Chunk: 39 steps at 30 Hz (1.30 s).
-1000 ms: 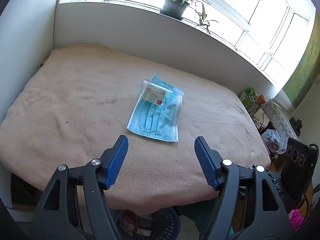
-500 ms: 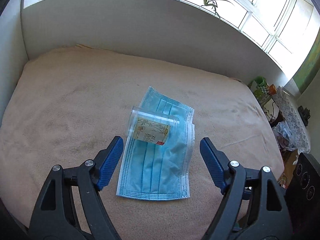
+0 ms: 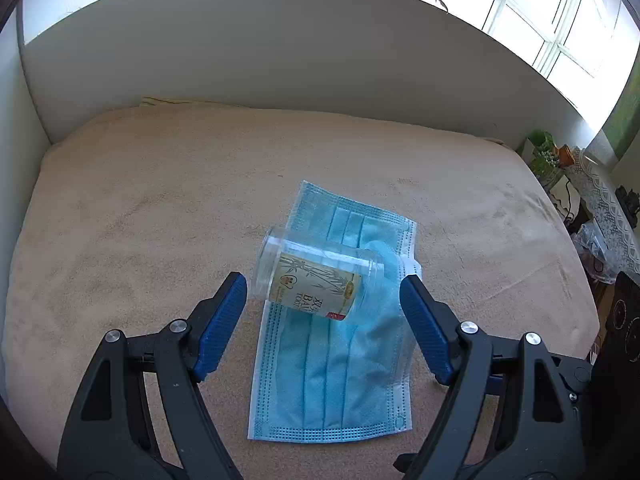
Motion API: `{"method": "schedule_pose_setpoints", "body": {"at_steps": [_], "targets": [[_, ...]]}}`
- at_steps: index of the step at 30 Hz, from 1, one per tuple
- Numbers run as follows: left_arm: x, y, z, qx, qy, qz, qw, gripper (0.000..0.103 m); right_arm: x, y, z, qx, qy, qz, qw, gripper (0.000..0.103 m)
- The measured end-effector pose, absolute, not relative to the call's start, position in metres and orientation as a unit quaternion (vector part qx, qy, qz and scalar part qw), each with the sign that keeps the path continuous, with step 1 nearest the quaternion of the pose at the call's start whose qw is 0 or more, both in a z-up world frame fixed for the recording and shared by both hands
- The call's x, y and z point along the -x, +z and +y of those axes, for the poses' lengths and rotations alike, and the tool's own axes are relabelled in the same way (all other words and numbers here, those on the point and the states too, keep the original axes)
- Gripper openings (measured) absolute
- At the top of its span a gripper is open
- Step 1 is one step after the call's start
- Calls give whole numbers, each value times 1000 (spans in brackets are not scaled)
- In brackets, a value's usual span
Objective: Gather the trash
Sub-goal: 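Grasp the clear plastic jar with the left tool while the right tool grasps the blue mask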
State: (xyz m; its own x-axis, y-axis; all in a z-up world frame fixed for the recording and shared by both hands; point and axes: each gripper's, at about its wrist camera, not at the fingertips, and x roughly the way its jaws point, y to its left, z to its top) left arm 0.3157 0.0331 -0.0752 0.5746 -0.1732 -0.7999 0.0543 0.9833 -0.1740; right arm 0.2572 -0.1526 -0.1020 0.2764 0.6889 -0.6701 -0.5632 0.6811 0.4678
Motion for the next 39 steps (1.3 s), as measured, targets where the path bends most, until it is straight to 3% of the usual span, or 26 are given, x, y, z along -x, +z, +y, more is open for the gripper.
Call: {"method": "schedule_pose_setpoints", "body": {"at_steps": [11, 18, 22, 39], "targets": [[-329, -83, 35, 22, -59, 458, 887, 86, -256, -104, -159, -68, 391, 459, 795, 64], [-336, -90, 41, 61, -84, 461, 881, 86, -260, -103, -158, -70, 388, 458, 797, 64], [-337, -93, 45, 90, -93, 460, 878, 72, -257, -102, -151, -66, 386, 457, 798, 64], [-323, -92, 92, 146, -49, 441, 884, 71, -268, -95, -123, -64, 353, 466, 809, 64]]}}
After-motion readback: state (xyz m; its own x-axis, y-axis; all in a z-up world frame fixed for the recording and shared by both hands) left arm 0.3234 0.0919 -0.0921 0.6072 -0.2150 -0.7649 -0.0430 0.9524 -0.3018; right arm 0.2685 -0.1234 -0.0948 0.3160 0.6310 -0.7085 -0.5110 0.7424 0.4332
